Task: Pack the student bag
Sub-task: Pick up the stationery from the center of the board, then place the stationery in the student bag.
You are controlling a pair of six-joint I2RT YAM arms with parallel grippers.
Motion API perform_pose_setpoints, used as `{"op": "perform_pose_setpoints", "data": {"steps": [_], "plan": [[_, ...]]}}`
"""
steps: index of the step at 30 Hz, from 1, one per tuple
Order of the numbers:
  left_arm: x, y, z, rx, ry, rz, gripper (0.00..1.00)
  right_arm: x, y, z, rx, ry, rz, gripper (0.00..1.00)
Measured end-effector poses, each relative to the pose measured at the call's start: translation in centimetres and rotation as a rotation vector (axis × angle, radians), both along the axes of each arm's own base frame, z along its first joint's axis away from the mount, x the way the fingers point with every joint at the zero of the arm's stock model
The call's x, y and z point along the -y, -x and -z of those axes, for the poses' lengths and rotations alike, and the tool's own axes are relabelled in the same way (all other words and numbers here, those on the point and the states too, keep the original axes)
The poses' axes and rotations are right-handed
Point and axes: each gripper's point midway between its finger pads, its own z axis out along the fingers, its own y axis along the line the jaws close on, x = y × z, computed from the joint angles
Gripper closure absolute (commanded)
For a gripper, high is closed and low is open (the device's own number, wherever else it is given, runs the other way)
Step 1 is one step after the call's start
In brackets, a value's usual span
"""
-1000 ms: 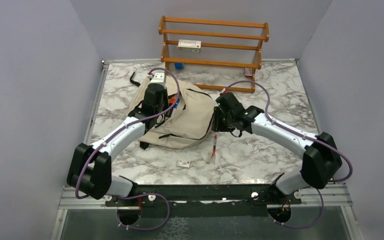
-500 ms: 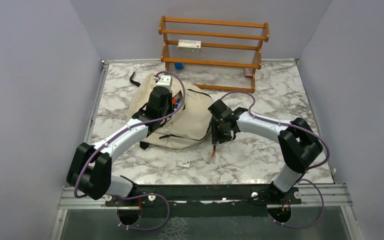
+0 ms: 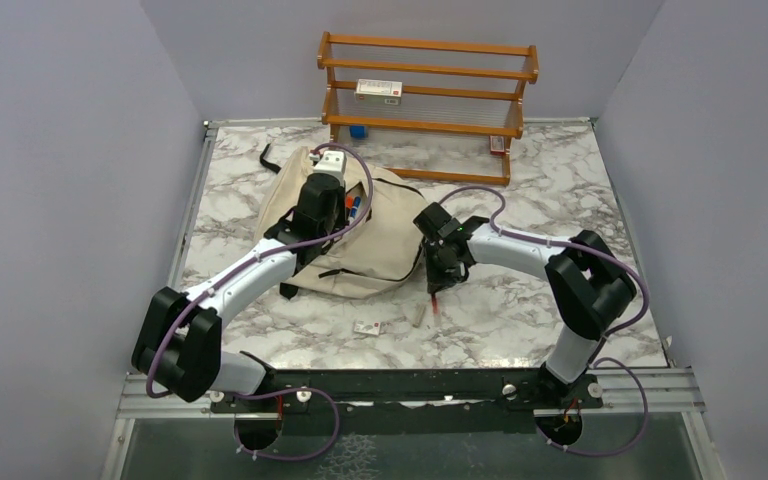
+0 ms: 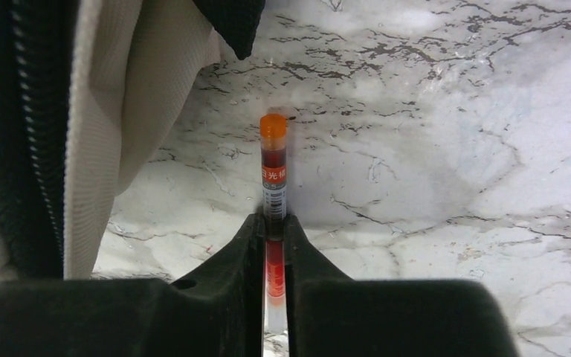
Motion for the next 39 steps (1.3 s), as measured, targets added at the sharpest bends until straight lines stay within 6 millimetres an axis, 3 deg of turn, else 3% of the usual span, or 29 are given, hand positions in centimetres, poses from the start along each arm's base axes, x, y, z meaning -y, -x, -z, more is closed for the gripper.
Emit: {"op": "perform_pose_setpoints", "data": {"steps": [4,7,15,19,22,25,31,39], "plan": [[-0.3,-0.1,-0.2,0.008,-0.015,-0.004,1.0,-0.1,-0.3,-0.6,0.023,-0.015,0.033,0.97],[-0.4,-0.1,-0.4,0.015,-0.024,-0.006,1.0,0.3,-1.1,-2.2,0.09,-0.012,0.064,0.99],[-0.7,-0.1,-0.8,0.028,-0.03,-0.013,1.0,1.3,-5.1,-10.7,0.395,-0.059,0.15,1.0],[-0.7,-0.1,-0.8,0.029,-0.029,-0.017,1.0,-0.6,-7.1,-15.4,0.539,-0.229,0.192,1.0],[-0.7,-0.1,-0.8,0.029,-0.028,-0.017,1.0,-2.9,-8.8,-17.6,0.6,-0.38,0.249,1.0],[-0.7,-0.1,-0.9,0.03,-0.028,-0.017,1.0,-5.4,-10.8,-18.0,0.616,-0.491,0.307,1.0],[-0.9,0.1,-1.6,0.044,-0.024,-0.021,1.0,-9.8,-15.1,-16.9,0.592,-0.633,0.442,1.0],[-1.0,0.3,-2.1,0.057,-0.027,-0.021,1.0,-12.6,-18.0,-15.8,0.555,-0.772,0.574,1.0]]}}
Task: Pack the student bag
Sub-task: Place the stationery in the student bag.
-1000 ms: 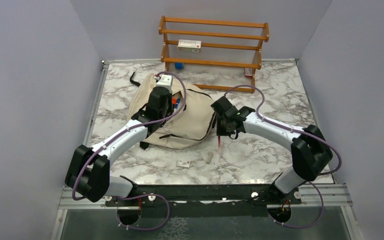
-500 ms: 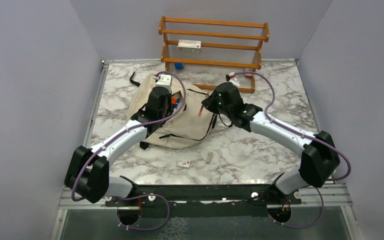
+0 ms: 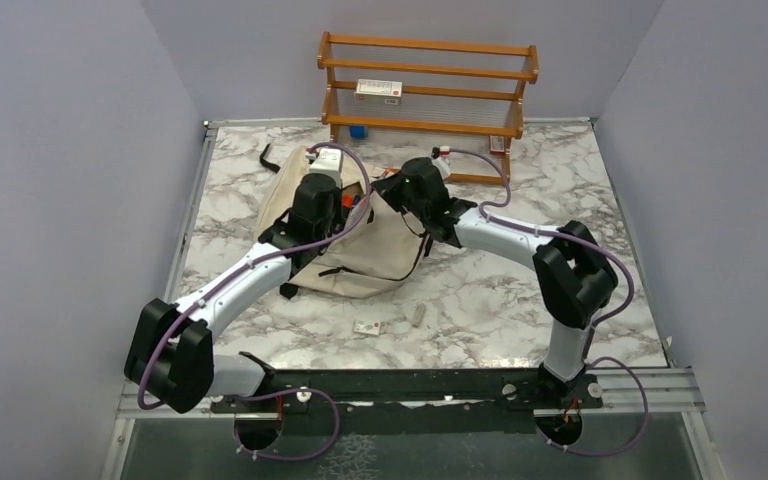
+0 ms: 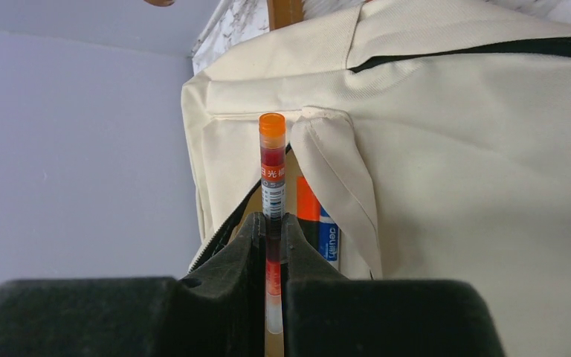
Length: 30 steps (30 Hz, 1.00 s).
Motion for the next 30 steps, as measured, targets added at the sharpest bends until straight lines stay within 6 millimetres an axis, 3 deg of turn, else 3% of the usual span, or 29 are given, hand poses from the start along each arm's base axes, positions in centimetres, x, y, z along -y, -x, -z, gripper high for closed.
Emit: {"op": "perform_pose_setpoints", "data": {"steps": [10,19,25,30], "plan": [[0.4,0.3,-0.1,0.003,-0.013,0.014,1.0,-3.6,-0.5,1.0,-0.002,-0.044,-0.04,0.99],[0.4,0.3,-0.1,0.005,-0.02,0.013,1.0,-7.1,1.5,3.7,-0.027,-0.04,-0.179,0.99],[0.4,0.3,-0.1,0.006,-0.023,0.013,1.0,-8.8,2.0,3.8,-0.042,-0.046,-0.251,0.72],[0.4,0.3,-0.1,0.006,-0.025,0.011,1.0,-9.1,2.4,3.7,-0.041,-0.025,-0.291,0.64]]}}
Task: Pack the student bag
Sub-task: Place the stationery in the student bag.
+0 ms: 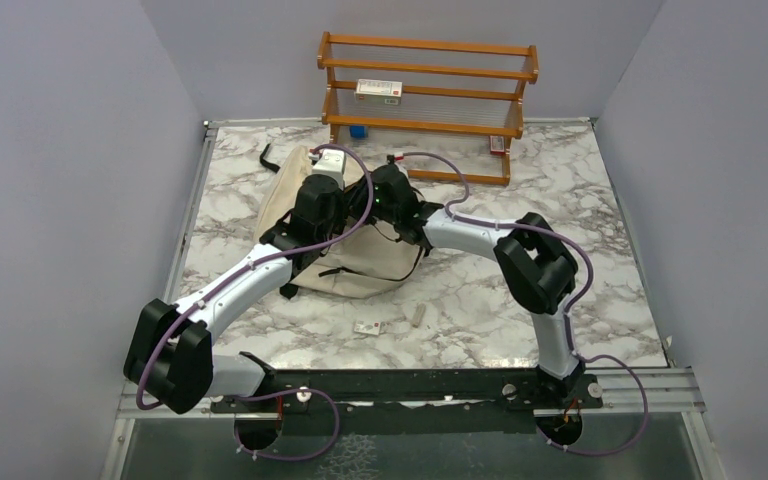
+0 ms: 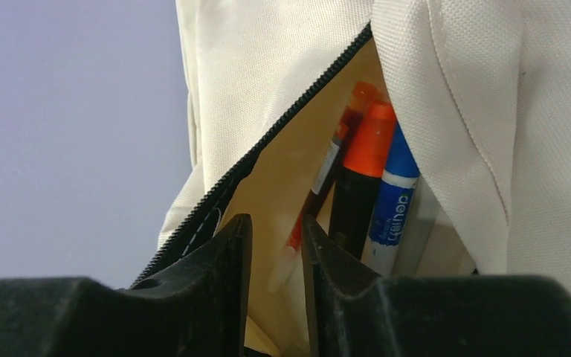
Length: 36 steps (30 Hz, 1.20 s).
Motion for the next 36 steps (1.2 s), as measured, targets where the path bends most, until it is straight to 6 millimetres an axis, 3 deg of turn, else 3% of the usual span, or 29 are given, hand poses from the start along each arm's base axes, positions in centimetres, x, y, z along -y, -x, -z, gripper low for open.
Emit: {"op": "perform_pose_setpoints", "data": {"steps": [4,8,12,18,21,23,28,36], "plan": [[0.0,0.0,0.0,0.0,0.0,-0.001,1.0,0.5,0.3,0.5,0.012,0.036,-0.015,0.63],[0.0,0.0,0.0,0.0,-0.001,-0.002,1.0,2.1,1.3,0.5,0.056,0.11,-0.032,0.65],[0.0,0.0,0.0,0.0,-0.001,-0.002,1.0,4.8,2.5,-1.3,0.145,0.167,-0.029,0.65],[0.0,0.0,0.1,-0.002,-0.001,-0.002,1.0,8.6,4.3,-6.1,0.304,0.214,-0.01,0.65],[0.0,-0.1,0.3,-0.007,-0.004,-0.003,1.0,11.5,5.3,-6.9,0.306,0.262,0.043,0.65],[0.0,-0.1,0.4,-0.009,-0.005,-0.002,1.0,13.7,6.4,-6.3,0.273,0.309,0.077,0.65],[0.0,-0.1,0.6,-0.014,-0.008,-0.002,1.0,18.5,9.7,-2.0,0.108,0.453,0.125,0.65],[0.2,-0.1,0.7,-0.014,-0.01,0.0,1.0,20.8,15.0,3.4,-0.135,0.627,0.056,0.63]]}}
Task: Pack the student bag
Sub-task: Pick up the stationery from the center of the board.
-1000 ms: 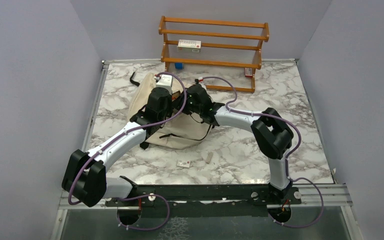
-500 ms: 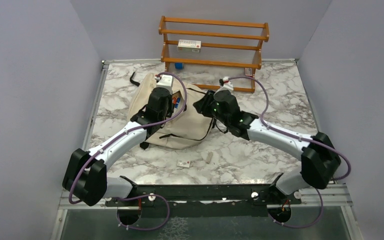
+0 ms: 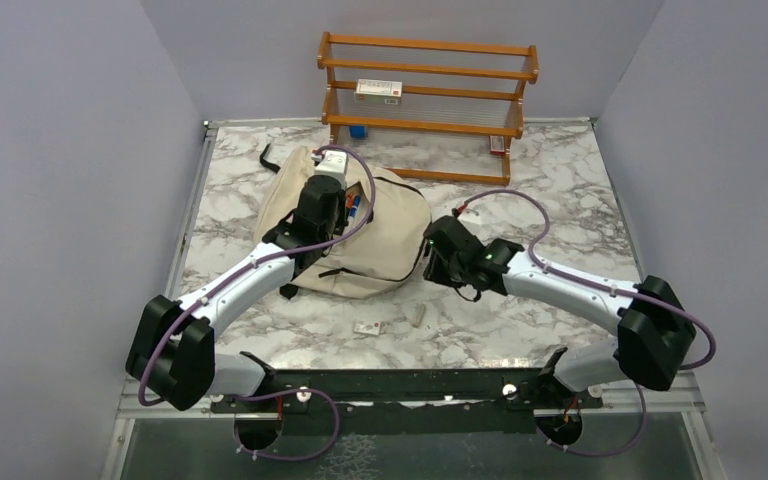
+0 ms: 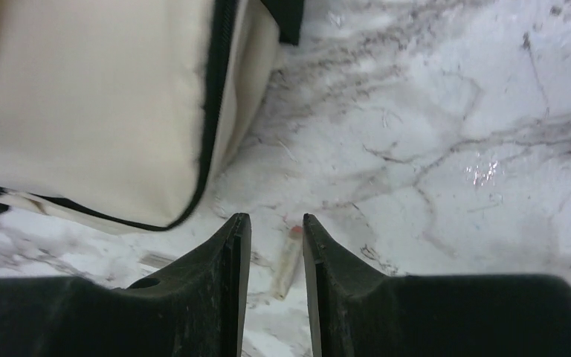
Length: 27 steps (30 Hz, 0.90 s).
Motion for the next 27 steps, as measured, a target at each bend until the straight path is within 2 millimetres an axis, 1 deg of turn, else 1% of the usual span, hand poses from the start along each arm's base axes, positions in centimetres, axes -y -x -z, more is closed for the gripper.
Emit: {"op": "perform_pose_setpoints", "data": {"steps": [5,8,11,17,22,24,27], "plan": [[0.1,0.1,0.0,0.0,0.0,0.004,1.0,0.1,2.7,3.8,-0.154,0.091,-0.041,0.6],[0.2,0.1,0.0,0.0,0.0,0.007,1.0,0.1,3.8,5.1,-0.21,0.116,-0.061,0.6],[0.3,0.1,0.0,0.0,-0.001,0.009,1.0,-0.4,4.4,5.6,-0.244,0.108,-0.083,0.6],[0.7,0.3,0.0,0.0,-0.001,0.018,1.0,-1.5,4.9,6.4,-0.283,0.105,-0.118,0.6],[0.8,0.4,0.0,0.001,-0.005,0.022,1.0,-1.8,5.2,6.8,-0.306,0.107,-0.134,0.61],[0.9,0.4,0.0,0.002,-0.006,0.023,1.0,-1.9,5.4,6.9,-0.313,0.104,-0.137,0.62],[0.9,0.4,0.0,0.003,-0.006,0.024,1.0,-1.9,5.6,7.2,-0.327,0.105,-0.142,0.67]]}}
